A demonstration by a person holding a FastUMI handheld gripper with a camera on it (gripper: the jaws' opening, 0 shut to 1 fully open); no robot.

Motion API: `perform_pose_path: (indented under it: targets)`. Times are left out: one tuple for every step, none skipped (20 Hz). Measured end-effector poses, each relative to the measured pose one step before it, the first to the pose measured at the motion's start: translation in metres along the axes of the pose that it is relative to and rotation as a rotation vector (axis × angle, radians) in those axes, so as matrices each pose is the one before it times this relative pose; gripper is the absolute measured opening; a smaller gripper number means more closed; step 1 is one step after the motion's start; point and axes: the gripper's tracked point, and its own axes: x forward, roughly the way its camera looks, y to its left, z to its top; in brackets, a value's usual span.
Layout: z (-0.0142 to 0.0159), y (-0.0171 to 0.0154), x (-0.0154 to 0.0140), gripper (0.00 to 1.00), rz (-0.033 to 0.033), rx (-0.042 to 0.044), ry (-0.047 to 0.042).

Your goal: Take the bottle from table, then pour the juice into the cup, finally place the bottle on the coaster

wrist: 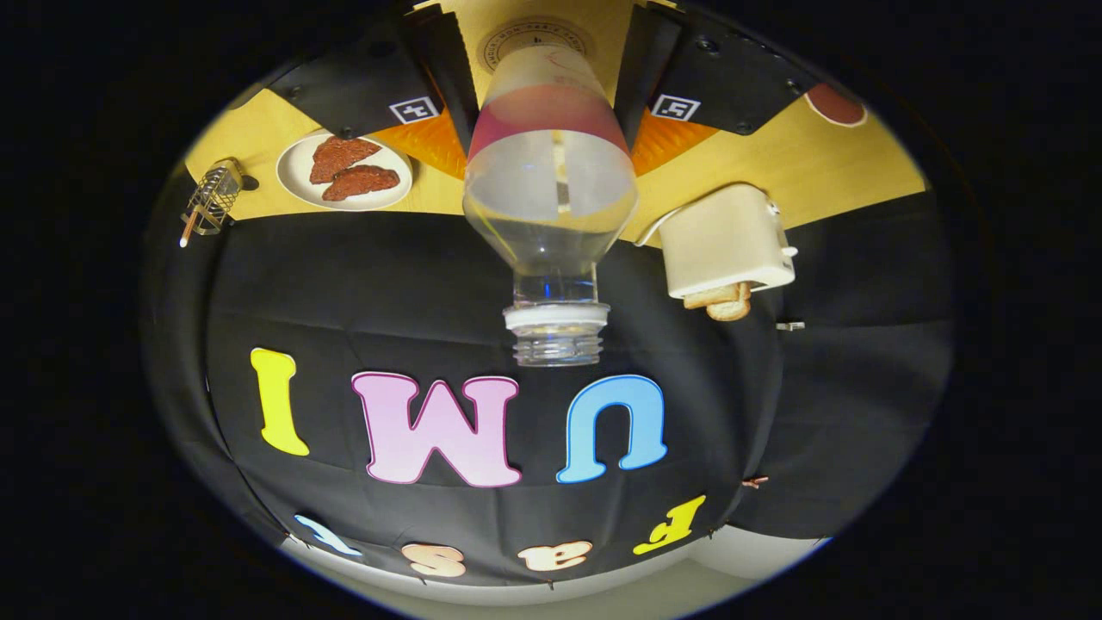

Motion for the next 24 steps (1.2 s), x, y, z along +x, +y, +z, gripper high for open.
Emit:
perform_pose_path:
  targets:
    - [-0.00335,-0.00143,0.00077,0.74,-0.00402,-0.00861,-0.00034]
    - [-0.00304,-0.00147,0.00111,0.74,-0.00575,-0.00614,0.00179]
    - [-0.00497,0.00013,0.00107,0.74,-0.00037,0.00106,0.00852]
    - [-0.00340,0.00334,-0.00076,0.74,0.00269,0.00654,0.00876]
    - [-0.00424,0.00194,-0.00004,0.74,0.00000,-0.00019,0.00615]
    - [-0.00586,0.00169,0.00045,0.74,0.00209,-0.00659,0.00733]
    - [-0.00676,0.00239,-0.00043,0.74,0.00254,-0.01252,0.00759]
    - [-0.00610,0.00029,-0.00125,0.74,-0.00242,-0.01381,0.00956]
    - [-0.00575,-0.00156,-0.00082,0.74,-0.00880,-0.00639,0.01004]
    - [0.00057,-0.00163,-0.00009,0.75,-0.00533,0.01326,-0.02037]
    - [0.00423,-0.00319,-0.00068,0.76,-0.01492,0.00998,-0.00448]
    - [-0.00378,-0.00366,0.00031,0.75,-0.00886,0.00828,0.00458]
    - [0.00075,-0.00091,-0.00029,0.75,0.00227,0.01526,-0.00453]
    - [-0.00079,-0.00025,0.00151,0.75,-0.00164,0.01160,0.00257]
    - [-0.00031,0.00015,-0.00008,0.75,0.00102,0.00405,0.00000]
    - [-0.00102,0.00012,-0.00070,0.76,0.00265,-0.00302,0.00230]
    - [0.00018,0.00107,-0.00096,0.76,0.00404,-0.00624,-0.00221]
    - [0.00014,0.00026,-0.00041,0.77,0.00384,-0.00503,-0.00049]
    - [-0.00130,0.00058,-0.00056,0.78,0.00365,-0.00075,0.00556]
    - [-0.00328,0.00072,-0.00057,0.79,0.00215,0.00064,0.01004]
    - [-0.00208,0.00114,-0.00119,0.82,-0.00235,0.00122,0.01390]
    - [-0.00081,-0.00041,-0.00219,0.90,-0.00353,-0.00625,0.01019]
    - [0.00154,0.00301,-0.00327,0.98,0.01002,-0.01004,-0.00311]
    - [0.00450,0.00267,-0.00361,0.98,0.00608,-0.01201,-0.00806]
